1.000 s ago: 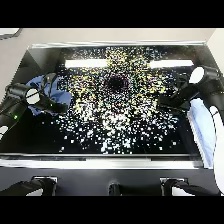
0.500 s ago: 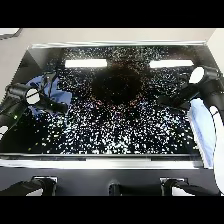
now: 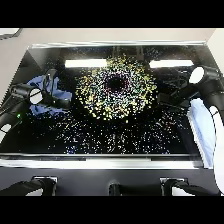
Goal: Fold the shirts.
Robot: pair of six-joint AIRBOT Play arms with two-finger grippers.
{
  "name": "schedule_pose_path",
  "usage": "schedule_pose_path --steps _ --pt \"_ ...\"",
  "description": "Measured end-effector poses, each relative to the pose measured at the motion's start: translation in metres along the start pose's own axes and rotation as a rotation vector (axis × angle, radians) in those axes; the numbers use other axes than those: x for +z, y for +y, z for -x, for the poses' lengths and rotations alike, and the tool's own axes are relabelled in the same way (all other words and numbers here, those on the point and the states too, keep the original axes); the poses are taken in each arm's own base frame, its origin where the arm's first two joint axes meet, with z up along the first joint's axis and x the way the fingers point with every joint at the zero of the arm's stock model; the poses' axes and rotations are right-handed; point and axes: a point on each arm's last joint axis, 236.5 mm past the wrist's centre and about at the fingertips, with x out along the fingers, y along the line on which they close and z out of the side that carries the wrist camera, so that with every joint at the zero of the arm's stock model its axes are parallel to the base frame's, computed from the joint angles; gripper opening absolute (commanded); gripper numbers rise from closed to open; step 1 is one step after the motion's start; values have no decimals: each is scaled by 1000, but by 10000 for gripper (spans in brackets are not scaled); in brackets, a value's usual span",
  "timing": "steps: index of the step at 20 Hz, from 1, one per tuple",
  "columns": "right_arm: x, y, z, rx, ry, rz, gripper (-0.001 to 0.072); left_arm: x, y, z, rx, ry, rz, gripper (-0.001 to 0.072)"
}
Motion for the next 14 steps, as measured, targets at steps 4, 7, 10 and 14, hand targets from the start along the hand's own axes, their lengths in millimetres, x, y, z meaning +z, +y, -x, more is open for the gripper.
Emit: schedule_pose_path --steps 4,7,10,14 --pt "5 -7 0 -29 -21 3 693 30 21 -7 8 -57 92 720" --pt "8 -9 0 -37 -31 5 692 58 80 -18 37 -46 263 720" --pt "9 -9 0 -40 -37 7 690 67 146 -35 12 -21 560 720" --pt "10 -9 0 -37 -42 8 671 52 198 -69 -29 39 820 720"
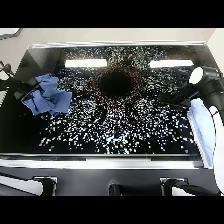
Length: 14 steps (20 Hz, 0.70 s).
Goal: Fold the shirts.
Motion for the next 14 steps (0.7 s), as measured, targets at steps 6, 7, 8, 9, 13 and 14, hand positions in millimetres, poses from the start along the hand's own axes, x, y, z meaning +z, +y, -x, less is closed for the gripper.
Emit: schedule_pose_path --steps 6,7,8,9,13,14 --pt "4 9 0 37 -15 -10 672 -16 7 -65 -66 148 71 584" --pt "2 11 0 48 -8 -13 671 -19 7 -72 -74 163 72 257" --pt "0 14 0 61 1 -16 671 -21 7 -77 -80 175 70 24" --pt "-2 17 1 71 9 -18 670 -22 5 -78 -91 183 67 27" --pt "-8 21 4 89 28 -11 669 -3 -32 -48 -228 128 0 25" --pt "-9 21 7 86 23 1 669 8 -48 -28 -277 81 -32 25"
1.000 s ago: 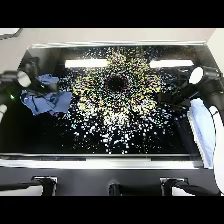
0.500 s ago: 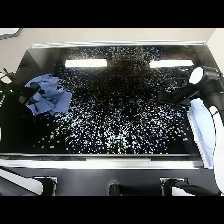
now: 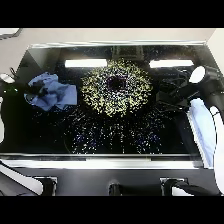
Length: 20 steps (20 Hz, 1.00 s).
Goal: Fold the shirts.
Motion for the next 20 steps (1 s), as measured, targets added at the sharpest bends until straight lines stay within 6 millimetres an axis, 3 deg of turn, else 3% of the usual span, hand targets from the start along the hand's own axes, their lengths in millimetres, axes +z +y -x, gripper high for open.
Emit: schedule_pose_path --steps 3,5,6,9,12,14,16,18,20 --pt "0 -8 18 -46 -47 35 669 7 -84 69 -139 -129 -195 25" --pt "1 -16 36 -93 -97 55 670 -13 -147 126 -218 -212 -362 25" --pt "0 -20 47 -118 -127 63 670 -31 -176 151 -256 -239 -438 25" --pt "-2 -29 81 -177 -215 83 673 -110 -263 219 -404 -287 -661 25" --pt "-8 -35 115 -226 -302 114 674 -194 -327 262 -563 -291 -827 25" --pt "-13 -40 135 -261 -354 126 674 -250 -358 271 -659 -245 -914 25" --pt "-17 -46 153 -299 -400 129 674 -299 -379 264 -716 -180 -984 25" --pt "-21 -53 169 -337 -438 126 675 -348 -393 234 -728 -73 -1044 25" --pt "-25 -62 183 -379 -474 104 676 -396 -401 190 -715 49 -1095 26"
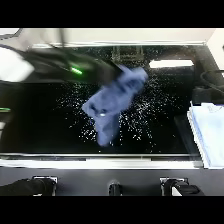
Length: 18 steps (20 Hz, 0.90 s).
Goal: Fold the shirts.
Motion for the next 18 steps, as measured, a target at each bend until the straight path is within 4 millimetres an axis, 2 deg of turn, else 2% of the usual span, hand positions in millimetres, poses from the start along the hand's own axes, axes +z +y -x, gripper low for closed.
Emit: schedule_pose_path --steps 1,2,3,4,5,7,8,9,10,13,16,18 --pt "0 -7 4 -27 -11 -7 678 -19 -5 -29 -19 62 1 35" --pt "1 -14 7 -54 -20 -16 678 -42 -9 -60 -35 129 11 272" --pt "1 -20 9 -77 -26 -24 679 -64 -12 -87 -47 189 31 694" --pt "1 -24 11 -93 -30 -32 679 -87 -14 -110 -54 250 58 713" --pt "1 -27 12 -104 -33 -37 678 -105 -14 -125 -56 299 90 713" --pt "1 -31 14 -121 -36 -54 675 -123 -1 -137 -36 359 119 712" --pt "1 -32 14 -123 -37 -66 675 -123 12 -134 -15 368 128 713" --pt "0 -30 12 -116 -33 -79 675 -119 30 -127 20 369 135 712" --pt "-2 -26 8 -102 -19 -84 675 -112 57 -115 78 363 140 712" --pt "-21 -2 -24 -33 88 -73 675 -105 148 -64 274 384 193 712" --pt "-59 22 -72 19 259 -54 675 -126 234 -7 445 445 334 712" --pt "-88 33 -97 40 368 -44 674 -153 272 19 510 494 435 712"
